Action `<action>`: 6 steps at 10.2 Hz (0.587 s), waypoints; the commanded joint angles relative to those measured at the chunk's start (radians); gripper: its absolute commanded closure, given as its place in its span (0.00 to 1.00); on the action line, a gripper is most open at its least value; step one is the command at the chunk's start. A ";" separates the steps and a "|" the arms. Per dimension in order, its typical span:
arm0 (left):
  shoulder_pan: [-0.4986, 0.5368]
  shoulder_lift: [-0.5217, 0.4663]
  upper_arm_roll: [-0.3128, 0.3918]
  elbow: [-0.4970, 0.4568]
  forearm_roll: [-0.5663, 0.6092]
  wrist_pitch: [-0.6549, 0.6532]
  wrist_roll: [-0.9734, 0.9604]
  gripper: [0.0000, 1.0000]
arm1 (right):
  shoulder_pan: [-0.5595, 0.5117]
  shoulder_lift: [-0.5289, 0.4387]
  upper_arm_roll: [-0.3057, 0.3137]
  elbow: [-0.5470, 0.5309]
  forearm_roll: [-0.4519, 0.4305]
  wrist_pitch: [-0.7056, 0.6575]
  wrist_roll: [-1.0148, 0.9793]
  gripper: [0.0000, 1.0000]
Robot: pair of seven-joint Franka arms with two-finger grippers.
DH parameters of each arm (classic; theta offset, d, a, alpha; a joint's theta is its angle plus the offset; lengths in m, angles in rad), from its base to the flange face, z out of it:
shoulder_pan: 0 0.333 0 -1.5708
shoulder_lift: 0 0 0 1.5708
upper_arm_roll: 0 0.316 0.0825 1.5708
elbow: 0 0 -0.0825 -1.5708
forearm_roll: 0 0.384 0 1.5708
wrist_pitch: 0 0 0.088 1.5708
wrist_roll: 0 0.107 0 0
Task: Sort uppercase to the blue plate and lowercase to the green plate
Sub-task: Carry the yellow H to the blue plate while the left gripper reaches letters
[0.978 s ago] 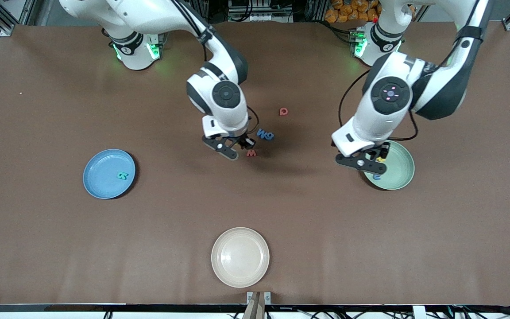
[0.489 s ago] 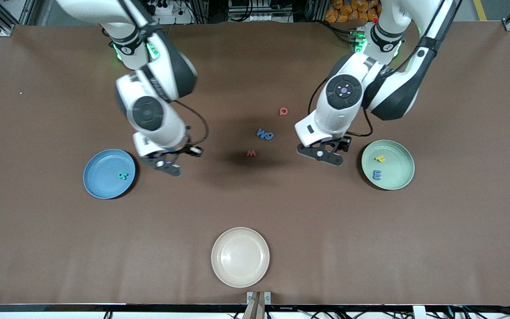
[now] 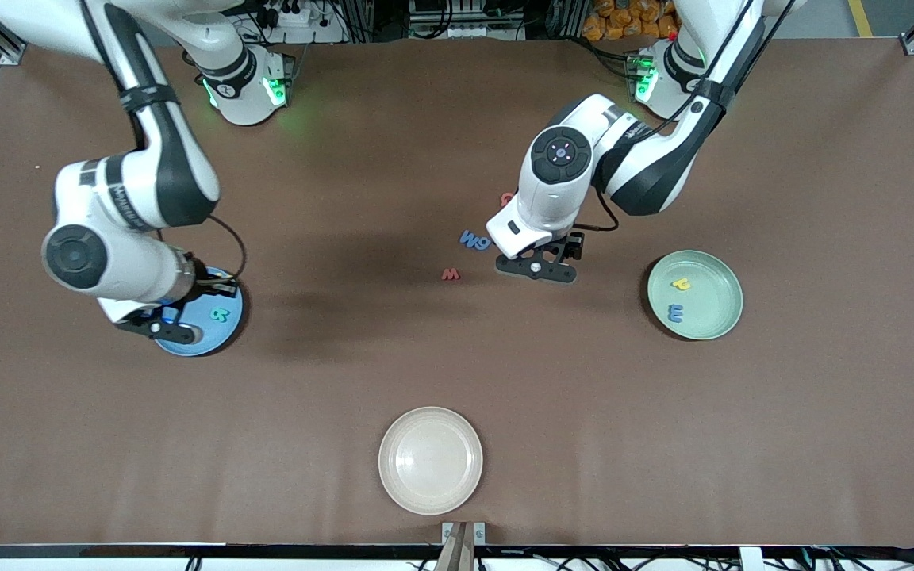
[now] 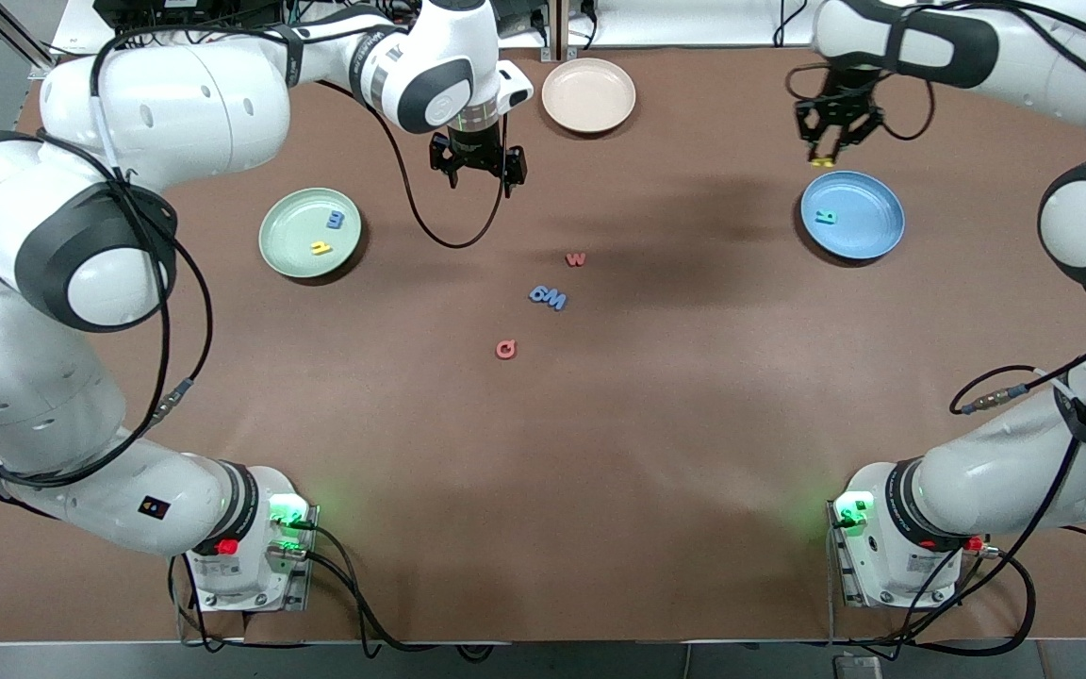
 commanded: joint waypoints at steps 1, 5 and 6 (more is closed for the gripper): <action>-0.011 -0.007 -0.024 0.009 -0.002 0.007 -0.088 0.00 | -0.042 -0.025 -0.033 -0.054 -0.014 0.026 -0.148 1.00; -0.105 0.063 -0.077 0.008 0.130 0.189 0.095 0.00 | -0.086 0.008 -0.139 -0.148 -0.016 0.193 -0.478 1.00; -0.102 0.089 -0.082 0.008 0.162 0.230 0.188 0.00 | -0.086 0.009 -0.139 -0.148 -0.016 0.193 -0.480 0.97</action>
